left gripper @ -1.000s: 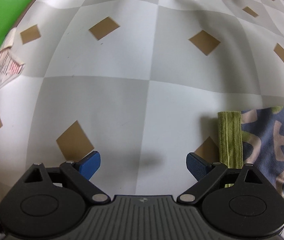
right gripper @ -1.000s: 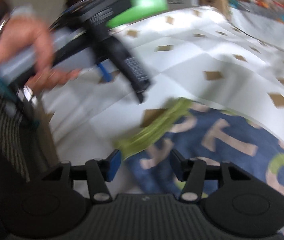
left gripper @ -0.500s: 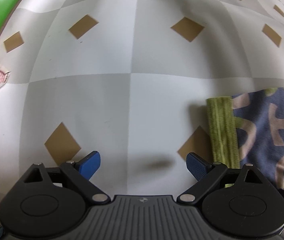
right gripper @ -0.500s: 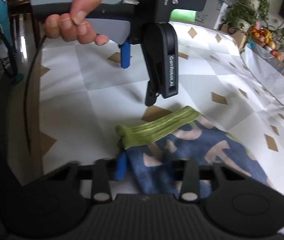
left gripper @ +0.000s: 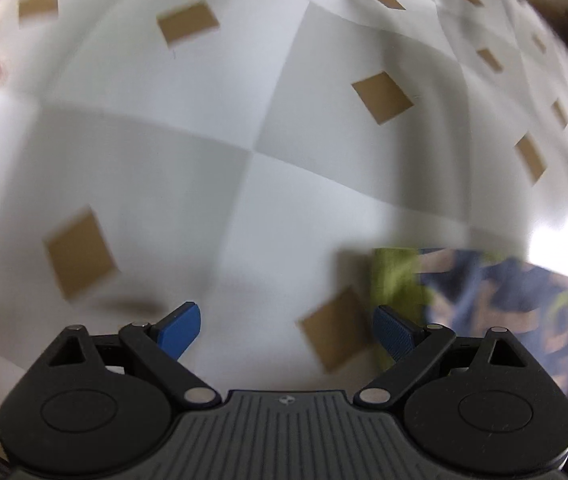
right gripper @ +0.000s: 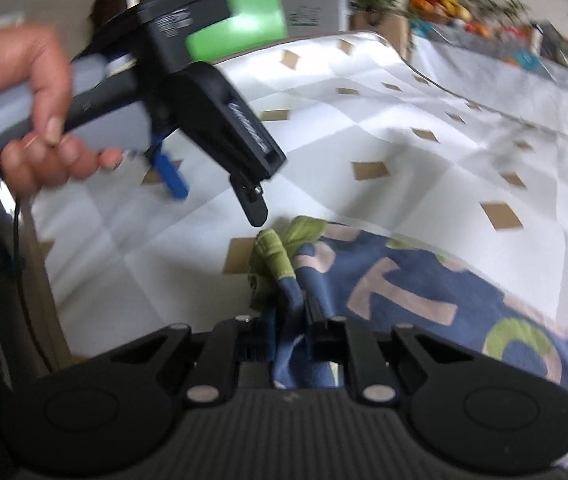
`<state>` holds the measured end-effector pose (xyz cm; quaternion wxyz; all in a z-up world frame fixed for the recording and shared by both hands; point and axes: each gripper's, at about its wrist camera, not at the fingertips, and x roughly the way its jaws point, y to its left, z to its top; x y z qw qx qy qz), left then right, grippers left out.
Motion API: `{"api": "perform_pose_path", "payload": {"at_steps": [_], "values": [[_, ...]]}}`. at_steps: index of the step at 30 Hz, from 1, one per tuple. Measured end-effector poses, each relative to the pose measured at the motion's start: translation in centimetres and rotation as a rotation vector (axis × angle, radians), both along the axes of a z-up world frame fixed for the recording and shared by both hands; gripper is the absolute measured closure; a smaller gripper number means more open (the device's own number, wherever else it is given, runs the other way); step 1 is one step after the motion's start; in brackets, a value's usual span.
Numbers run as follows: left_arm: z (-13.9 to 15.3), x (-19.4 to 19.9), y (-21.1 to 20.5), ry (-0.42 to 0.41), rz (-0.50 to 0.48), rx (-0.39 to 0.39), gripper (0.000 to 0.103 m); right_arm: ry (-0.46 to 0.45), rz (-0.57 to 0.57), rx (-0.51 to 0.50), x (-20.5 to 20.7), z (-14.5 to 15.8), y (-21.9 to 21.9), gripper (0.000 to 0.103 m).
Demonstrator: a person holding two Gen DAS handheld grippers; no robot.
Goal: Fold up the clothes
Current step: 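Lower the left tool onto the green band edge and close on it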
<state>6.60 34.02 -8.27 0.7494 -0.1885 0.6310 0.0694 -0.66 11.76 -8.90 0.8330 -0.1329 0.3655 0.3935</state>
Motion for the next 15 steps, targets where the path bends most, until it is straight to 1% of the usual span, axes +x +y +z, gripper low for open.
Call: {"api": "perform_pose_path", "payload": {"at_steps": [4,6,7,11,13,15], "values": [[-0.7,0.3,-0.7,0.023,0.010,-0.065,0.010,0.040,-0.050,0.030,0.8,0.2,-0.8,0.091],[-1.8,1.0,-0.4,0.049,0.027,-0.127,0.010,0.056,-0.070,0.044,1.1,0.3,-1.1,0.091],[-1.8,0.9,-1.2,0.063,0.025,-0.149,0.010,0.056,-0.076,0.048,1.2,0.4,-1.2,0.091],[-2.3,1.6,-3.1,0.089,-0.008,-0.177,0.004,0.057,-0.094,0.060,1.3,0.8,-1.6,0.093],[-2.5,1.9,-3.3,0.088,0.026,-0.211,0.002,0.063,-0.104,0.067,1.5,1.0,-1.8,0.093],[-2.7,2.1,-3.3,0.081,0.066,-0.264,0.002,0.067,-0.109,0.069,1.5,1.0,-1.9,0.093]]}}
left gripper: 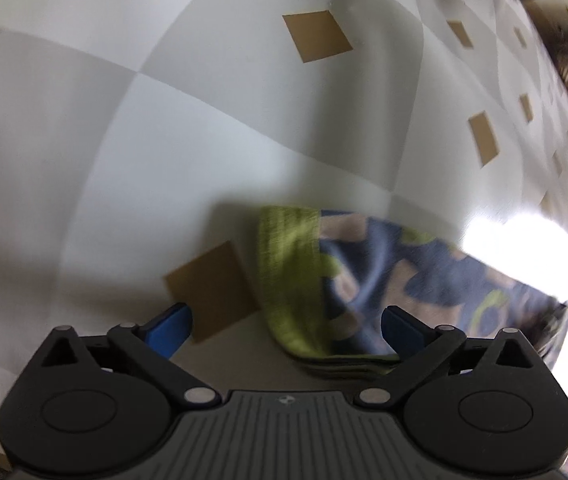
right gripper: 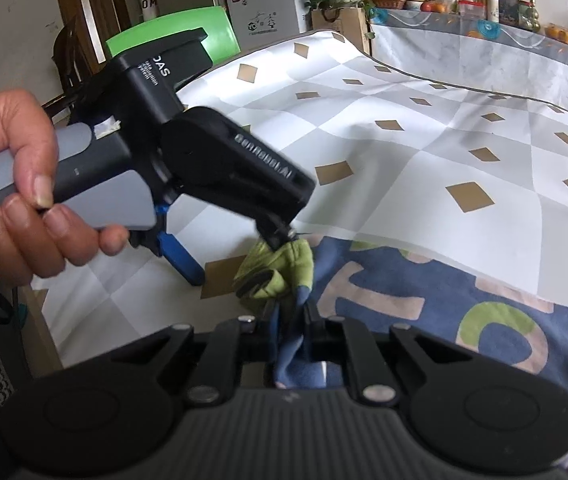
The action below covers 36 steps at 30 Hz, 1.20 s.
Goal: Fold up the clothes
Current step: 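Lower the left tool onto the green band edge and close on it, then lift the green band end with the left tool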
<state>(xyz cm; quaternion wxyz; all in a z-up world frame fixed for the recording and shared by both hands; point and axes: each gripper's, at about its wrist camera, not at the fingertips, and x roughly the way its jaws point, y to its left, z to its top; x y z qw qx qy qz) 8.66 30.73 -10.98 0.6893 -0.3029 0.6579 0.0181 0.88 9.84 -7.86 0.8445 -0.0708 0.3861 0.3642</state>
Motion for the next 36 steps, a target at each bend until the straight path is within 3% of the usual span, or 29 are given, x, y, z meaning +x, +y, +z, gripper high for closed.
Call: {"api": "perform_pose_path", "payload": {"at_steps": [9,14,18,24,28,34,36], "values": [[-0.3,1.2,-0.7,-0.032,0.083,-0.132,0.002,0.018,-0.005,0.010,0.1,0.0,-0.2,0.092],[0.1,1.3,-0.2,-0.066,0.102,-0.161,0.009,0.001,0.016,-0.005,-0.1,-0.3,0.1,0.087],[0.4,0.8,0.2,-0.053,0.132,-0.169,0.011,-0.019,0.085,-0.031,-1.0,-0.6,0.8,0.061],[-0.1,1.1,0.0,-0.034,0.146,-0.179,0.011,-0.174,0.248,-0.162,-4.2,-1.4,3.1,0.045],[0.1,1.0,0.0,-0.022,0.153,-0.190,0.011,-0.291,0.279,-0.232,-4.9,-2.5,4.1,0.044],[0.4,0.7,0.5,-0.016,0.183,-0.226,0.011,-0.392,0.335,-0.281,-4.6,-3.4,5.5,0.048],[0.4,0.8,0.6,-0.016,0.192,-0.237,0.010,-0.396,0.338,-0.285,-4.4,-3.5,5.8,0.068]]}}
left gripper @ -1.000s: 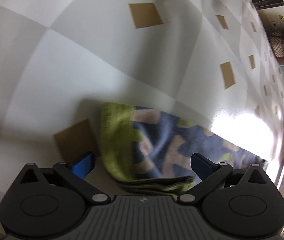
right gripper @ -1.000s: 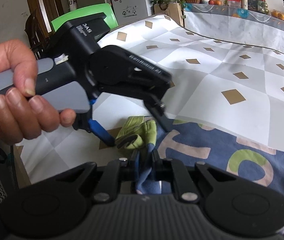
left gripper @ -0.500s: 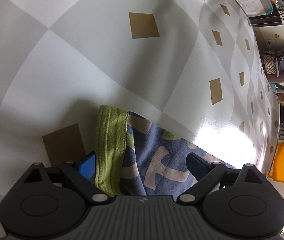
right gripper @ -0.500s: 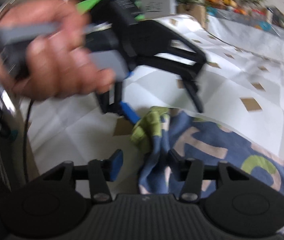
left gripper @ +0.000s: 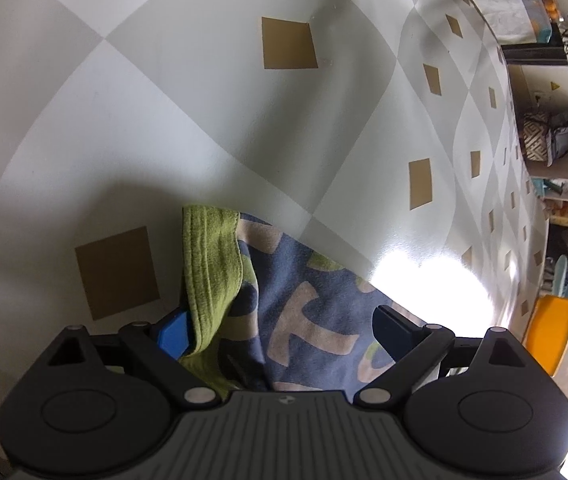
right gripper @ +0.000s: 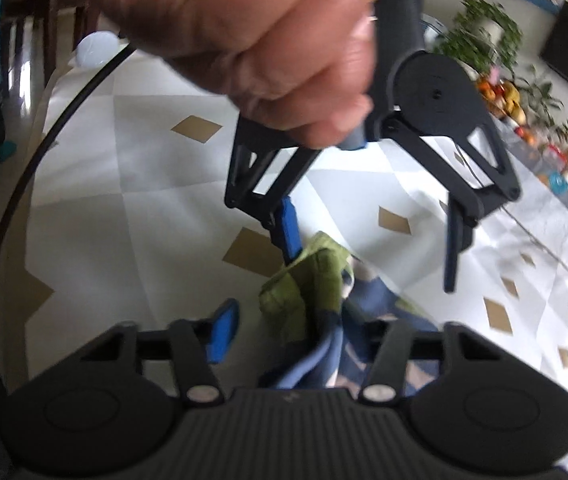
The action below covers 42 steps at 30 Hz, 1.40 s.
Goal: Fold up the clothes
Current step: 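Lift the green band end with the left tool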
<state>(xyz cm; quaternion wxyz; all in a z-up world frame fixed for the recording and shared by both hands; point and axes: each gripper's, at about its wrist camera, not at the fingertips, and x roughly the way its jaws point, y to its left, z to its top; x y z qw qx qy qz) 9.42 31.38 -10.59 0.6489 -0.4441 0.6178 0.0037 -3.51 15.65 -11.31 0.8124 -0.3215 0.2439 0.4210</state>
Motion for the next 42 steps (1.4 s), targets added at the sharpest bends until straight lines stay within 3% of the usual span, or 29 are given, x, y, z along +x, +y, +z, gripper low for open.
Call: {"api": "perform_pose_path", "payload": {"at_steps": [3,5,11,16,20,23,25,30,33,42], "values": [[0.0,0.0,0.3,0.014,-0.003,0.015,0.010,0.017,-0.028,0.011,0.5,0.1,0.1,0.087],[-0.1,-0.1,0.7,0.036,0.005,0.038,0.010,0.059,-0.083,0.060,1.4,1.0,-0.5,0.090],[-0.7,-0.5,1.4,0.083,0.034,0.070,0.007,0.191,-0.244,0.225,3.5,3.9,-2.8,0.091],[-1.0,-0.1,0.3,0.068,0.026,0.020,0.006,0.271,-0.316,0.297,4.1,5.2,-4.9,0.091],[-0.8,0.3,-0.5,0.061,0.015,0.053,0.007,0.276,-0.320,0.309,3.6,6.3,-6.1,0.091],[-0.8,0.3,-0.5,0.061,0.044,0.067,0.023,0.273,-0.313,0.308,3.4,6.4,-6.2,0.091],[-0.8,0.4,-0.6,0.059,0.053,0.071,0.042,0.273,-0.313,0.307,3.3,6.4,-6.1,0.091],[0.1,0.8,-1.7,0.026,0.026,0.122,0.063,0.274,-0.311,0.307,3.3,6.4,-5.9,0.090],[0.9,1.1,-2.6,0.012,0.013,0.176,0.085,0.269,-0.311,0.305,3.1,6.5,-6.1,0.090],[3.3,0.7,-4.5,-0.073,-0.020,0.230,0.096,0.248,-0.322,0.301,2.7,7.3,-7.3,0.090]]}}
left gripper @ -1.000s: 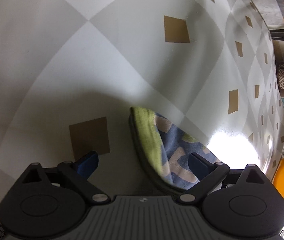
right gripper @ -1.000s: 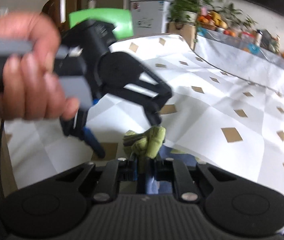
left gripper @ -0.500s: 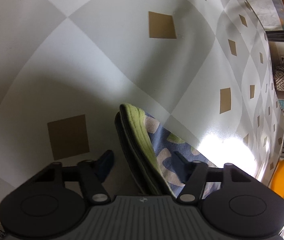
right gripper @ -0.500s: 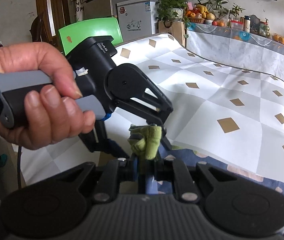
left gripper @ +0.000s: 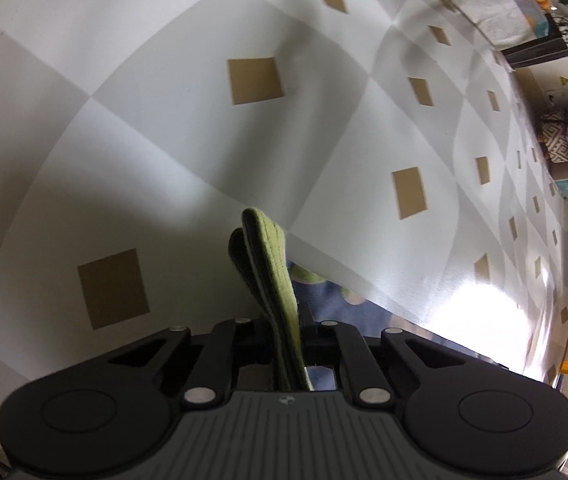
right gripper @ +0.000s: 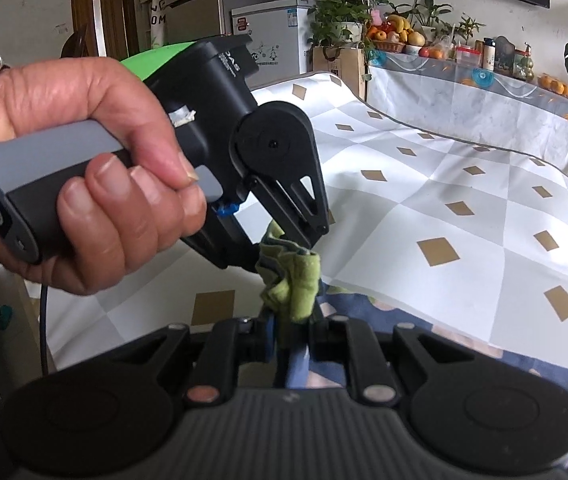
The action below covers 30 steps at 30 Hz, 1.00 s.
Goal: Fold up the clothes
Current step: 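Lift the green band end with the left tool, then carry the held green band end over the pants with the left tool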
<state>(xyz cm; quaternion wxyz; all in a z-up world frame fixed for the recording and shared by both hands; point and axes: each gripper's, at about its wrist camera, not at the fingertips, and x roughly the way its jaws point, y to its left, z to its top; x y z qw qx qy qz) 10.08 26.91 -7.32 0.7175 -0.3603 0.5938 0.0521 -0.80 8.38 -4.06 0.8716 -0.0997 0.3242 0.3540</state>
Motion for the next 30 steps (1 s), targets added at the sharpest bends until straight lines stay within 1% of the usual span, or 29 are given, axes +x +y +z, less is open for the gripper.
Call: {"api": "perform_pose_path", "payload": {"at_steps": [9,13,18,26,30], "values": [[2.7,-0.9,-2.3,-0.105,-0.063,0.056,0.097,-0.015,-0.010,0.000,-0.7,0.9,-1.3,0.089],[3.5,-1.0,-3.1,-0.141,-0.081,0.085,0.097,-0.019,-0.019,0.001,-1.1,1.3,-2.0,0.089],[4.3,-1.7,-3.4,-0.171,-0.081,0.094,0.097,-0.025,-0.034,0.000,-1.3,1.5,-2.9,0.089],[5.9,-2.5,-4.8,-0.246,-0.112,0.133,0.097,-0.039,-0.054,0.013,-1.6,2.3,-4.1,0.089],[6.4,-2.4,-5.6,-0.281,-0.135,0.131,0.097,-0.055,-0.053,0.011,-2.1,2.7,-4.6,0.089]]}}
